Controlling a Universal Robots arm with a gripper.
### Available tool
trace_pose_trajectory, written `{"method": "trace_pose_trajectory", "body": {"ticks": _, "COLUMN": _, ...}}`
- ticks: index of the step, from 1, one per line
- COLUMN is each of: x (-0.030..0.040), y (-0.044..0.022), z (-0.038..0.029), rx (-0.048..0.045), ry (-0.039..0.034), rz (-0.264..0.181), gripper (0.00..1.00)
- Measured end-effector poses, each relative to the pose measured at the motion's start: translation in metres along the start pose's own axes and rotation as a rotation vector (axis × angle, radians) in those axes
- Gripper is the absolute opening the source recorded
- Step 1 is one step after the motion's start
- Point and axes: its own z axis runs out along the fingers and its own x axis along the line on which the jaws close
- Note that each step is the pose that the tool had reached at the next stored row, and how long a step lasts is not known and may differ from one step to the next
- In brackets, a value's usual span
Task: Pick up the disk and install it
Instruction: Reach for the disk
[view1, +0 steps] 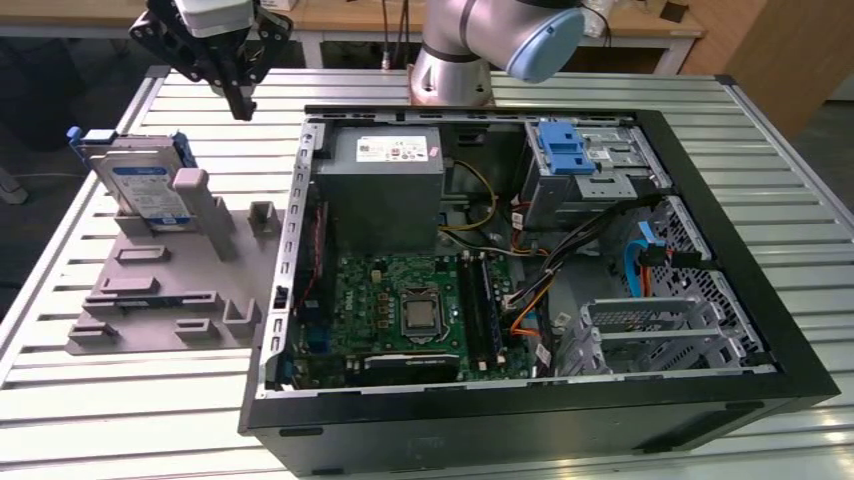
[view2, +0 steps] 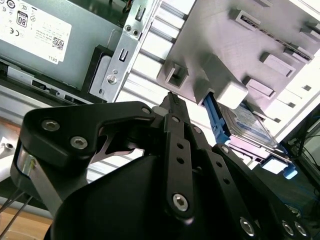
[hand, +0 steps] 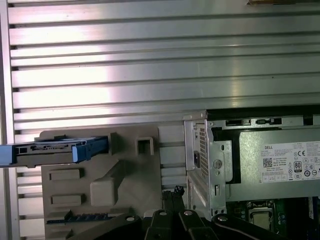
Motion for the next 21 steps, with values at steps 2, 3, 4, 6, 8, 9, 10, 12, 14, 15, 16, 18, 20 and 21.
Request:
{"method": "trace_pose_trajectory", "body": {"ticks": 2, "x": 0.0001, "y": 0.0000, "z": 0.0000, "rx": 0.0000, "ry": 0.0001, "rz": 0.000, "gripper": 0.11}}
{"method": "trace_pose_trajectory", "body": {"ticks": 3, "x": 0.0001, "y": 0.0000, "z": 0.0000, "rx": 0.0000, "ry": 0.0001, "rz": 0.000, "gripper": 0.11}}
{"method": "trace_pose_trajectory", "body": {"ticks": 4, "x": 0.0002, "y": 0.0000, "z": 0.0000, "rx": 0.0000, "ry": 0.0000, "rz": 0.000, "gripper": 0.11}}
{"method": "trace_pose_trajectory", "body": {"ticks": 6, "x": 0.0011, "y": 0.0003, "z": 0.0000, "rx": 0.0000, "ry": 0.0000, "rz": 0.000, "gripper": 0.11}}
{"method": "trace_pose_trajectory", "body": {"ticks": 8, "x": 0.0030, "y": 0.0006, "z": 0.0000, "rx": -0.0001, "ry": 0.0000, "rz": 0.000, "gripper": 0.11}}
{"method": "trace_pose_trajectory", "body": {"ticks": 9, "x": 0.0042, "y": 0.0008, "z": 0.0000, "rx": 0.0000, "ry": 0.0001, "rz": 0.000, "gripper": 0.11}}
{"method": "trace_pose_trajectory", "body": {"ticks": 10, "x": 0.0053, "y": 0.0010, "z": 0.0000, "rx": 0.0000, "ry": 0.0000, "rz": 0.000, "gripper": 0.11}}
{"method": "trace_pose_trajectory", "body": {"ticks": 12, "x": 0.0070, "y": 0.0013, "z": 0.0000, "rx": 0.0000, "ry": 0.0000, "rz": 0.000, "gripper": 0.11}}
{"method": "trace_pose_trajectory", "body": {"ticks": 14, "x": 0.0086, "y": 0.0015, "z": 0.0001, "rx": 0.0000, "ry": 0.0000, "rz": 0.000, "gripper": 0.11}}
{"method": "trace_pose_trajectory", "body": {"ticks": 15, "x": 0.0094, "y": 0.0018, "z": 0.0001, "rx": -0.0001, "ry": 0.0000, "rz": 0.000, "gripper": 0.11}}
{"method": "trace_pose_trajectory", "body": {"ticks": 16, "x": 0.0105, "y": 0.0020, "z": 0.0001, "rx": 0.0000, "ry": 0.0001, "rz": 0.000, "gripper": 0.11}}
{"method": "trace_pose_trajectory", "body": {"ticks": 18, "x": 0.0127, "y": 0.0027, "z": 0.0001, "rx": 0.0000, "ry": 0.0000, "rz": 0.000, "gripper": 0.11}}
{"method": "trace_pose_trajectory", "body": {"ticks": 20, "x": 0.0150, "y": 0.0037, "z": 0.0002, "rx": -0.0001, "ry": 0.0000, "rz": 0.000, "gripper": 0.11}}
{"method": "trace_pose_trajectory", "body": {"ticks": 21, "x": 0.0163, "y": 0.0044, "z": 0.0001, "rx": 0.0000, "ry": 0.0001, "rz": 0.000, "gripper": 0.11}}
